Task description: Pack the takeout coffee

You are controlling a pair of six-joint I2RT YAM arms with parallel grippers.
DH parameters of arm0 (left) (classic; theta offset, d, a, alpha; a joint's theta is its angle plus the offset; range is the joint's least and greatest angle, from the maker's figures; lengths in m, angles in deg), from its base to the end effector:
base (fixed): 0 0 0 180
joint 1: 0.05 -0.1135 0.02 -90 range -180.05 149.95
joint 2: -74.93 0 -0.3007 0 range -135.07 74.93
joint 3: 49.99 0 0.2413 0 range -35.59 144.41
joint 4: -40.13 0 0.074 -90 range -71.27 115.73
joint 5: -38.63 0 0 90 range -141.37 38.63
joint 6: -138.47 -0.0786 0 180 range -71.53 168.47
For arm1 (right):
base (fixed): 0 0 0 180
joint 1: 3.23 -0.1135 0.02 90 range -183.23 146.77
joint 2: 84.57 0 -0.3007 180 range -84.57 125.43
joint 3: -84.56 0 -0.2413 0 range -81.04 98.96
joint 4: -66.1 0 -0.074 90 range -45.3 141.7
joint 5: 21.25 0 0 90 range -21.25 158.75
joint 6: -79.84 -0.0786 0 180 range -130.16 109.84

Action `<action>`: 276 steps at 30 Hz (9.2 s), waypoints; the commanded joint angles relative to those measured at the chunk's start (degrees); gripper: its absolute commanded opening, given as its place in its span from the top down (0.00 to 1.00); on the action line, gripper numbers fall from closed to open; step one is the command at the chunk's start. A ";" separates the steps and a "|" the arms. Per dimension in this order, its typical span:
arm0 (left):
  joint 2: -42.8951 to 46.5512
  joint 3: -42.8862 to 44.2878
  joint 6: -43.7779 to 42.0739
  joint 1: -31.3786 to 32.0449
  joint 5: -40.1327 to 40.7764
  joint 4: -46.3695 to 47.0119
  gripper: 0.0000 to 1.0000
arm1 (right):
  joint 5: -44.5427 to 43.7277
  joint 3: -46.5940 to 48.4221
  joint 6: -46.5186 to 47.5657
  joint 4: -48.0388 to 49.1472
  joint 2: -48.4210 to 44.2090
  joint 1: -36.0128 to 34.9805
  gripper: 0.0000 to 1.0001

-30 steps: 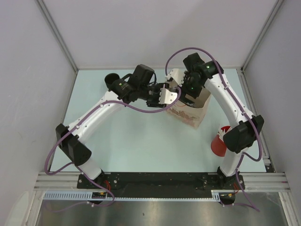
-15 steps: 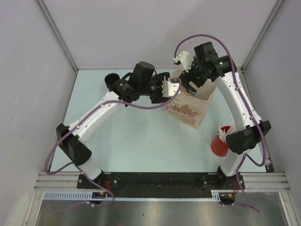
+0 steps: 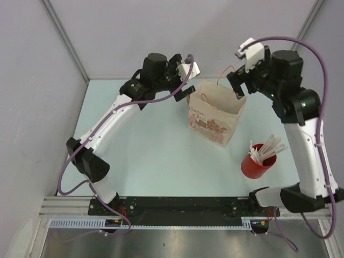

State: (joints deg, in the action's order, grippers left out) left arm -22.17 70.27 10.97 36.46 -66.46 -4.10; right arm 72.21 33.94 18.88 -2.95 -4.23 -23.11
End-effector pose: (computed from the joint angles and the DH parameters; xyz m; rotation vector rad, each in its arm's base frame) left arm 0.3245 -0.2657 0.4529 1.2984 1.4319 -0.2435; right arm 0.2532 0.0966 0.5400 -0.8316 1.7302 -0.0495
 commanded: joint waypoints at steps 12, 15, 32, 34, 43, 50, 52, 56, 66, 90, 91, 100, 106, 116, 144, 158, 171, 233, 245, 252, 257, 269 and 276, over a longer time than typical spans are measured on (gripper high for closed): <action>-19.35 26.66 9.02 0.49 1.64 -7.00 0.01 | -7.86 -26.73 -6.10 22.48 -19.69 5.20 0.00; -20.84 26.94 9.02 0.93 1.91 -7.53 0.05 | -7.95 -27.61 -7.15 22.49 -21.01 6.51 0.00; -24.37 26.85 7.52 3.21 8.49 -10.96 0.85 | -12.08 -30.42 2.25 1.40 -28.74 7.93 0.13; -24.28 26.94 8.75 3.56 11.56 -11.57 0.98 | -11.21 -31.57 2.78 -1.05 -30.58 8.01 0.15; -21.29 24.75 14.03 4.27 20.98 -18.07 1.00 | -5.93 -33.77 7.43 -13.01 -33.84 8.45 0.25; -17.43 22.20 17.10 4.62 23.00 -20.45 1.00 | 1.19 -34.73 10.86 -22.16 -33.40 8.45 0.26; -15.76 21.41 17.19 4.71 22.65 -20.45 1.00 | 2.16 -35.26 11.65 -24.00 -33.23 8.45 0.26; -13.91 19.74 17.02 4.97 21.86 -20.80 1.00 | 2.34 -37.19 12.10 -24.45 -33.49 8.45 0.30; -12.33 19.73 15.70 4.97 22.56 -22.03 1.00 | 0.40 -41.50 12.62 -23.83 -34.19 8.89 0.46; -8.02 14.37 15.79 3.04 23.09 -23.09 0.90 | -0.92 -48.70 14.82 -24.45 -35.78 11.35 0.61; -8.02 14.28 15.79 2.95 23.00 -23.09 0.88 | -1.00 -49.14 14.91 -23.93 -35.86 11.44 0.61; -7.84 13.76 15.87 2.60 22.39 -23.00 0.76 | -1.09 -53.28 15.87 -19.35 -35.25 13.55 0.62; -7.75 13.84 16.05 2.51 22.21 -22.91 0.74 | -1.53 -53.37 15.88 -16.63 -35.86 13.99 0.62; -7.49 14.02 16.14 2.51 22.04 -23.00 0.72 | 0.14 -55.39 16.05 -13.11 -36.30 14.25 0.67; -3.71 15.25 16.05 2.34 18.09 -23.70 0.07 | -3.46 -46.26 13.59 -14.96 -38.94 14.52 1.00; 2.79 16.83 15.87 1.20 15.88 -24.14 0.01 | 0.92 -20.69 11.05 -15.13 -34.72 14.52 1.00; 9.11 11.83 15.52 -5.30 15.71 -21.96 0.01 | 12.00 -13.11 4.02 -1.52 -26.20 14.52 1.00; 35.05 -27.64 14.73 -24.65 11.49 -4.63 0.01 | -23.33 13.34 0.67 1.57 33.92 -26.97 1.00; 35.14 -27.90 15.00 -24.91 10.43 -4.63 0.01 | -23.15 12.81 0.49 0.78 34.36 -27.49 0.89; 35.14 -28.08 15.17 -25.00 9.91 -4.81 0.00 | -23.06 12.99 0.76 0.86 33.57 -27.93 0.73; 35.22 -28.17 15.61 -24.91 9.29 -4.89 0.00 | -23.24 12.64 0.85 0.69 32.78 -28.02 0.66; 34.52 -28.17 16.31 -25.00 8.50 -4.81 0.01 | -23.59 12.55 1.11 0.95 28.13 -28.02 0.36; 34.08 -27.73 16.75 -25.00 7.80 -4.98 0.01 | -23.42 12.81 1.02 1.21 24.79 -27.58 0.11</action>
State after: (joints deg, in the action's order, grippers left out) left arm 11.49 42.08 26.21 11.81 -56.80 -10.35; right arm 49.57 44.45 20.06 -2.38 25.58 -50.78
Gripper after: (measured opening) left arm 0.994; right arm 0.872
